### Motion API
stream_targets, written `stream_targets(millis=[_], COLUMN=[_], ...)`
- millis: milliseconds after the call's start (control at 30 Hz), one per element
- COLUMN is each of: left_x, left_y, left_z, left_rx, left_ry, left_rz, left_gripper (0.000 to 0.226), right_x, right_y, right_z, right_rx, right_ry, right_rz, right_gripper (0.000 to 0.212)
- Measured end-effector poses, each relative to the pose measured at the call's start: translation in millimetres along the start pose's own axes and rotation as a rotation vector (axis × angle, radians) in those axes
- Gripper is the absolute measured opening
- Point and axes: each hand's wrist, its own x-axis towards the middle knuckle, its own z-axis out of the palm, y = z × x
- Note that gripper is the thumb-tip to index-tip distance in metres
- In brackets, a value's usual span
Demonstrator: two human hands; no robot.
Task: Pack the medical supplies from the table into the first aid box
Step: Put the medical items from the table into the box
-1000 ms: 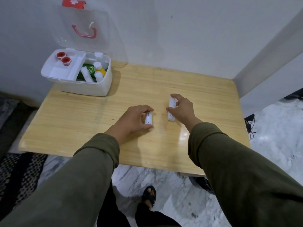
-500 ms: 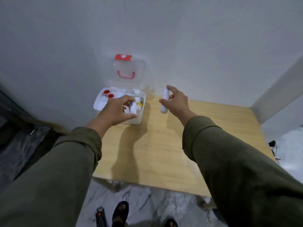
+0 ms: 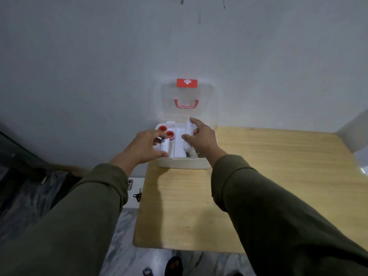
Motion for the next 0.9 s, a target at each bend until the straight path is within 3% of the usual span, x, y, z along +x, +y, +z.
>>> stream_targets(millis=[200, 733, 800, 900], left_x=[7.1, 16.0, 16.0, 20.2], left_y=[-16.4, -29.5, -29.4, -27.3], left_z=[2.9, 3.2, 1.4, -10.1], left_rx=[0.035, 0.018, 0.007, -0.023], left_ry=[-0.049, -0.090, -0.079, 0.030], left_rz=[0.019, 0.052, 0.061, 0.075], left_gripper=[0.055, 0.063, 0.063, 0.063], right_x=[9.6, 20.0, 21.0, 23.3], right_y=[4.8, 9.6, 8.4, -5.6], right_z=[25.6, 41.2, 38.8, 26.3], right_rx=[-0.040, -0.134, -0.119, -0.063], right_ry=[-0.019, -0.020, 0.018, 0.205], right_rz=[0.038, 0.065, 0.033, -0.035], right_gripper=[0.068, 0.070, 0.064, 0.045])
